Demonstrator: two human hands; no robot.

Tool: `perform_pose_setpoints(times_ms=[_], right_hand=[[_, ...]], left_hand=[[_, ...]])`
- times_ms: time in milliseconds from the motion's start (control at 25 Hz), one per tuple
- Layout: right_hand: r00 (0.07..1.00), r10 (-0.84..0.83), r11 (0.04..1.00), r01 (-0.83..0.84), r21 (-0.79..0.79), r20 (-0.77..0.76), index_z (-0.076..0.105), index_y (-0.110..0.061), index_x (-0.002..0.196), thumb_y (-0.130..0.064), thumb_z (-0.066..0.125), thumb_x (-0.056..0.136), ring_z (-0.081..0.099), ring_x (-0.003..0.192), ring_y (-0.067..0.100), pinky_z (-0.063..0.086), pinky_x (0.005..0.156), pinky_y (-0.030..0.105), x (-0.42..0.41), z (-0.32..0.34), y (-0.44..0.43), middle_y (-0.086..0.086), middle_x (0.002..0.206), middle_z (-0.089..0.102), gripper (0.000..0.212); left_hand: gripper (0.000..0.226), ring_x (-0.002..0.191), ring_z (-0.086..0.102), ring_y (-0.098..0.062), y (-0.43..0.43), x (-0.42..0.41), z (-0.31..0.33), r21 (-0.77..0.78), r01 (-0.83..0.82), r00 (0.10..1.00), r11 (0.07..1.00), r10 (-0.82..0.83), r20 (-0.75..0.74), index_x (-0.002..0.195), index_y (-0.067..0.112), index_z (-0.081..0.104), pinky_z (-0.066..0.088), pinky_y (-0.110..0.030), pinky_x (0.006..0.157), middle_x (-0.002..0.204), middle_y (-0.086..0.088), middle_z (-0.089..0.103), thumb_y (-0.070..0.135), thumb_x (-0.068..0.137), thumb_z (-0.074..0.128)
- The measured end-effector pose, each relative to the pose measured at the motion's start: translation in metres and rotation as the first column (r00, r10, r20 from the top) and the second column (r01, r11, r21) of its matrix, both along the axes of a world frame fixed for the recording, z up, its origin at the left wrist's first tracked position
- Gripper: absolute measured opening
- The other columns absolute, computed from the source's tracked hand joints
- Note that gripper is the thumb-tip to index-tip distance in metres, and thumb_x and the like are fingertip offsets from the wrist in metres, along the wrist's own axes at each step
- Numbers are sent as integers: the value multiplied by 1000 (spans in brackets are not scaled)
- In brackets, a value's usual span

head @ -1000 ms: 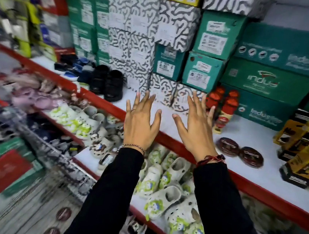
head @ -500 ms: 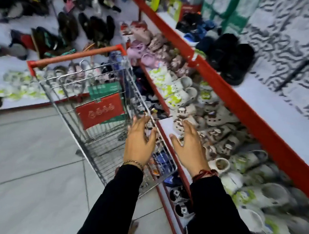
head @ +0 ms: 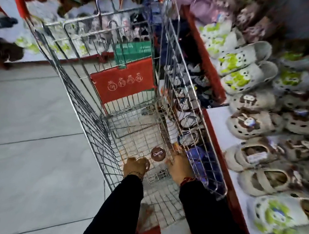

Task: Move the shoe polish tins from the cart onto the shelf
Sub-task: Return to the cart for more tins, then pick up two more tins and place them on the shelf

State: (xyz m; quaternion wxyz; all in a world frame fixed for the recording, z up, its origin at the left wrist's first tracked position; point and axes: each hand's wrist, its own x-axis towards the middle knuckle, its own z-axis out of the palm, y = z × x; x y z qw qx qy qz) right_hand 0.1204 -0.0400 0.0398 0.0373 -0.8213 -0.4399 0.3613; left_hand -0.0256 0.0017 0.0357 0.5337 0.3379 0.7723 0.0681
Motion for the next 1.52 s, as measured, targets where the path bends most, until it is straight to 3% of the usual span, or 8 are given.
perform_pose_setpoints(times_ms=[440,600,800,1040,1200,1320,1440,1520], right_hand=[[997,-54,997,57,-45,61,63,-14,111,-45,77,74,59,114,33,53,90,38,1,-134,57,15,123,62,51],[974,-227,973,227,32,-23,64,-14,106,-34,83,68,64,101,27,55,84,36,2,-136,45,11,111,69,47],[784,-549,798,595,99,-290,63,-10,109,-6,75,81,67,82,18,54,67,22,8,-108,23,9,109,70,31],[581,-668,573,800,177,-464,65,-4,116,-4,70,84,68,90,20,51,68,15,10,-27,-4,12,113,71,32],[474,-595,390,876,282,-648,63,-4,119,-5,69,85,68,90,17,56,63,13,8,54,-40,8,111,70,35],[423,-528,230,906,355,-736,66,-3,111,-3,69,85,67,92,20,57,71,15,11,105,-64,14,104,71,26],[373,-474,78,920,384,-797,69,-16,97,-3,73,82,69,93,23,57,88,41,17,167,-105,13,99,72,20],[368,-440,-5,911,411,-819,70,-12,99,-4,74,82,69,91,25,57,90,46,21,208,-137,18,100,73,20]], left_hand=[[79,143,32,-38,19,23,-134,-201,122,959,972,-168,-230,151,4,26,26,-42,118,155,-19,28,49,91,52],[73,136,42,-38,21,18,-141,-210,73,972,975,-117,-205,143,7,46,35,-41,113,145,-20,46,50,86,61],[46,123,57,-39,20,18,-105,-58,-79,993,995,74,-95,126,1,61,46,-36,99,128,-24,64,34,94,57],[64,103,69,-36,-2,24,-55,67,-300,941,952,284,182,119,2,62,60,-47,85,121,-19,69,46,73,64],[35,82,64,-22,-17,28,61,112,-375,845,920,291,448,123,-1,56,58,-20,52,115,-13,58,16,93,63],[17,100,63,-28,-29,31,115,121,-384,773,915,247,584,110,5,56,60,-21,55,112,-15,62,13,95,60],[35,104,65,-29,-58,40,182,196,-301,744,933,101,661,125,-2,56,58,-40,86,123,-16,67,15,94,61],[40,94,67,-27,-80,50,223,272,-242,725,931,-13,689,129,-4,55,60,-39,84,119,-16,68,14,94,61]])
